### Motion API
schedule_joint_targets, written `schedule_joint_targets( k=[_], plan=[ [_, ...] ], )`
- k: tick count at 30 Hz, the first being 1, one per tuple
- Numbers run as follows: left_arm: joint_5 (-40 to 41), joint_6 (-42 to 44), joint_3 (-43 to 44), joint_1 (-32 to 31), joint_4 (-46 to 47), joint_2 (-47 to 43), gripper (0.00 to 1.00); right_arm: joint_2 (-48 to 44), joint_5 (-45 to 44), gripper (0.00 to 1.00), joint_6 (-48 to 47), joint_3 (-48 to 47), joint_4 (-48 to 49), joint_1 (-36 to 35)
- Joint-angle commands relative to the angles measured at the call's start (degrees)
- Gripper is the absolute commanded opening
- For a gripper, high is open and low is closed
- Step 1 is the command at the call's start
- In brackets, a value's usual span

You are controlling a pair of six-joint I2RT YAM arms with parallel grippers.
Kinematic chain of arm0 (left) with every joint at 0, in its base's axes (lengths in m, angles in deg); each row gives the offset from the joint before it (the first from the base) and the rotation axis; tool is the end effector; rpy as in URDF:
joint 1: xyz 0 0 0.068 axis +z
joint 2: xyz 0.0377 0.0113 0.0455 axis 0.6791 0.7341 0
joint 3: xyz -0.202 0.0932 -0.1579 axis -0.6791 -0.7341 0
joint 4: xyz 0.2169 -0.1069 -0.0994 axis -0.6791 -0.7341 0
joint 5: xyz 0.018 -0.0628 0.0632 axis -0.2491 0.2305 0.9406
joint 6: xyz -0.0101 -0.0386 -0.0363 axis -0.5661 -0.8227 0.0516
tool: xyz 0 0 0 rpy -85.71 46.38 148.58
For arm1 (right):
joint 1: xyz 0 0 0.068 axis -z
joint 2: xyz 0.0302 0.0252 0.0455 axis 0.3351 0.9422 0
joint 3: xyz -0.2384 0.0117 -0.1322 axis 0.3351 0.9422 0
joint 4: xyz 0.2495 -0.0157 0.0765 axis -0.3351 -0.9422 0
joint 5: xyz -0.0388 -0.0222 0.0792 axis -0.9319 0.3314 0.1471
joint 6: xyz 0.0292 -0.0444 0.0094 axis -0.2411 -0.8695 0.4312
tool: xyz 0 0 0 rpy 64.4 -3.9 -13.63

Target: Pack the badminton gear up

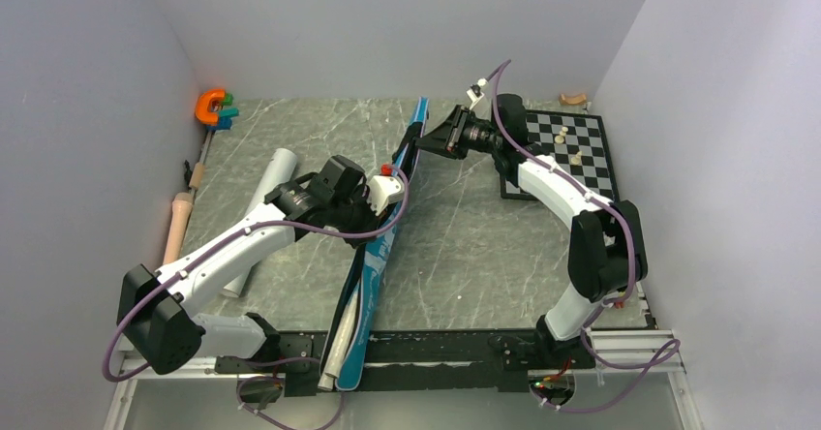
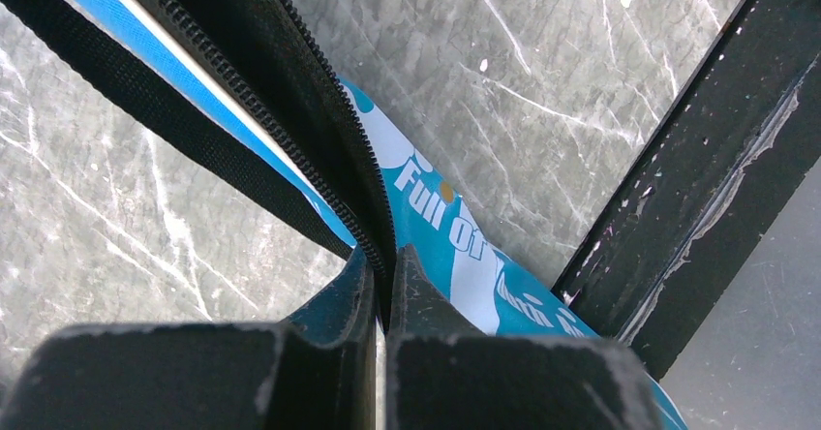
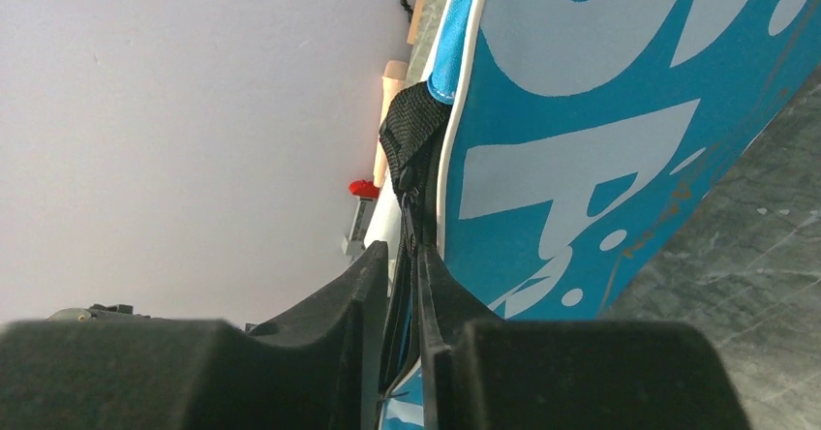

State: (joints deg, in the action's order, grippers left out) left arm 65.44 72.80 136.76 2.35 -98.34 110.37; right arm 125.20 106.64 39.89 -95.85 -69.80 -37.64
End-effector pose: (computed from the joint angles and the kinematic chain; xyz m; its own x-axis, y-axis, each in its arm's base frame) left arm 0.1946 -0.1785 0.2954 -0.4667 0.6089 -0.6414 0.8412 0.5296 -0.1092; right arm 0.3598 0.1425 0.2949 -0.8473 0.3480 -0.4012 -0.2673 0.3732 0.8884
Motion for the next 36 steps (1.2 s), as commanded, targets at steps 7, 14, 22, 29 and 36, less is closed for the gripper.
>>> schedule_joint_targets(
  k=[7,14,22,29,36],
  plan=[
    [-2.7,2.2,2.5,0.0,1.4,-3.0,0.0,-0.3,-0.9,0.01,-0.4,-2.9,1.0,-0.3],
    [-2.2,2.1,2.5,0.0,1.5,-3.0,0.0,-4.1,-2.4,0.0,0.5,2.2,2.2,-1.8],
    [-1.2,2.1,3.1,0.0,1.5,-2.9,0.0,-9.8,-6.7,0.0,4.5,11.3,5.9,-8.7],
    [-0.4,2.1,3.4,0.0,1.7,-2.9,0.0,-13.9,-9.7,0.0,8.0,16.1,7.7,-16.3],
    [0.5,1.8,3.6,0.4,1.8,-3.2,0.0,-17.8,-12.8,0.0,9.8,19.0,6.6,-21.7]
  ],
)
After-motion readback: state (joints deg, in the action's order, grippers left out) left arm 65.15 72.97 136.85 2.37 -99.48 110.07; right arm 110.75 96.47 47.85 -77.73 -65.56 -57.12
